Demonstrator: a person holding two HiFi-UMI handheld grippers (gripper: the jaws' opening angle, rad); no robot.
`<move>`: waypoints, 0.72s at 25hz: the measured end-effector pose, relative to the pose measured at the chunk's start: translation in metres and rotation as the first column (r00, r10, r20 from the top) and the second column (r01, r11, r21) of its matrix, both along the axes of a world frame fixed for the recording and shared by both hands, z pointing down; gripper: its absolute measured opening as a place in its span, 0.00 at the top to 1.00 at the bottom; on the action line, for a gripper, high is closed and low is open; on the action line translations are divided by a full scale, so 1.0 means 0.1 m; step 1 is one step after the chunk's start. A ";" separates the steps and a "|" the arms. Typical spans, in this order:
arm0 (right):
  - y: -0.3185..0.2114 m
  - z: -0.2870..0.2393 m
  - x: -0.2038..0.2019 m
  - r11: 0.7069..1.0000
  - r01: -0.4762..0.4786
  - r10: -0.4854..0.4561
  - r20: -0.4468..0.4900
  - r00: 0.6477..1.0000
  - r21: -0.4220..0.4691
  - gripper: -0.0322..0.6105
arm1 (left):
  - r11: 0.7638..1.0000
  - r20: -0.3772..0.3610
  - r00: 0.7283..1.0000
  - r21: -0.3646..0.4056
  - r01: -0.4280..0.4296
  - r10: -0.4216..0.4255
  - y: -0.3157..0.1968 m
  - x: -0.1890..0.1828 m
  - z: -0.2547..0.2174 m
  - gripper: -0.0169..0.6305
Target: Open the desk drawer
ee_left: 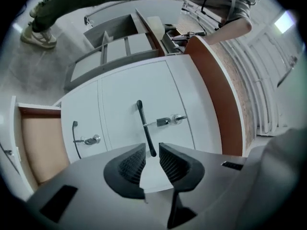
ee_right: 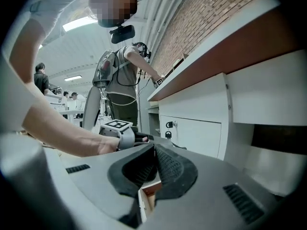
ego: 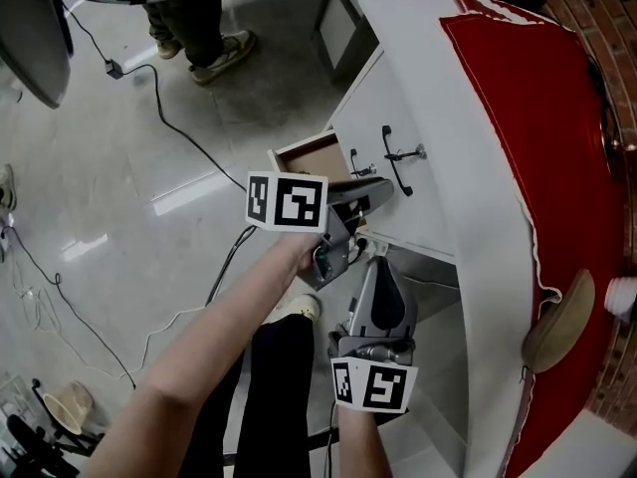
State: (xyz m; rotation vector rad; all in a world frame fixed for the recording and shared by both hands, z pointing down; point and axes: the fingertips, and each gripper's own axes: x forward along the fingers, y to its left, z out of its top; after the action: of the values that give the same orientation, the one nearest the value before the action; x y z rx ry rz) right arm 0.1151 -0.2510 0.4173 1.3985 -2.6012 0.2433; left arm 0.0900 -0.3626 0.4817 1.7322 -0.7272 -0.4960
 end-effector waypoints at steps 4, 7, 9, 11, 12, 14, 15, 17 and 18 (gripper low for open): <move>-0.01 -0.02 -0.03 1.000 0.009 -0.009 0.005 1.000 0.002 0.92 | 0.999 -0.014 1.000 -0.023 -0.024 0.024 -0.11 0.11 0.02 0.81; -0.03 0.00 -0.04 1.000 0.024 -0.024 -0.001 1.000 -0.014 0.92 | 0.998 -0.089 0.995 -0.047 0.035 -0.039 -0.26 0.10 -0.01 0.81; -0.02 0.02 -0.06 0.999 0.033 -0.033 -0.004 0.999 -0.024 0.92 | 0.997 -0.101 0.993 -0.052 0.052 -0.057 -0.32 0.13 -0.01 0.81; -0.01 0.02 -0.10 0.999 0.041 -0.042 -0.012 0.999 -0.021 0.92 | 0.997 -0.099 0.993 -0.055 0.054 -0.059 -0.33 0.14 0.02 0.81; 0.00 0.01 -0.12 0.999 0.048 -0.049 -0.022 0.999 -0.013 0.92 | 0.996 -0.112 0.992 -0.064 0.056 -0.063 -0.32 0.13 0.04 0.82; 0.01 -0.03 -0.17 0.998 0.065 -0.065 -0.041 0.997 0.004 0.92 | 0.994 -0.148 0.986 -0.087 0.067 -0.079 -0.30 0.11 0.08 0.92; 0.01 -0.04 -0.19 0.997 0.071 -0.071 -0.044 0.997 0.010 0.92 | 0.993 -0.161 0.983 -0.093 0.071 -0.085 -0.31 0.11 0.08 0.92; 0.00 -0.06 -0.22 0.997 0.076 -0.075 -0.042 0.996 0.011 0.92 | 0.993 -0.162 0.983 -0.092 0.068 -0.082 -0.31 0.12 0.07 0.93; 0.00 -0.06 -0.23 0.997 0.075 -0.075 -0.040 0.996 0.011 0.92 | 0.994 -0.158 0.985 -0.089 0.063 -0.076 -0.30 0.12 0.07 0.93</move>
State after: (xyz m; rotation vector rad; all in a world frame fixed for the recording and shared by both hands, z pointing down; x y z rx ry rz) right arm 0.0917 -0.2510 0.4109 1.2926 -2.6207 0.1870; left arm 0.1022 -0.3931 0.4888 1.5726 -0.6847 -0.6370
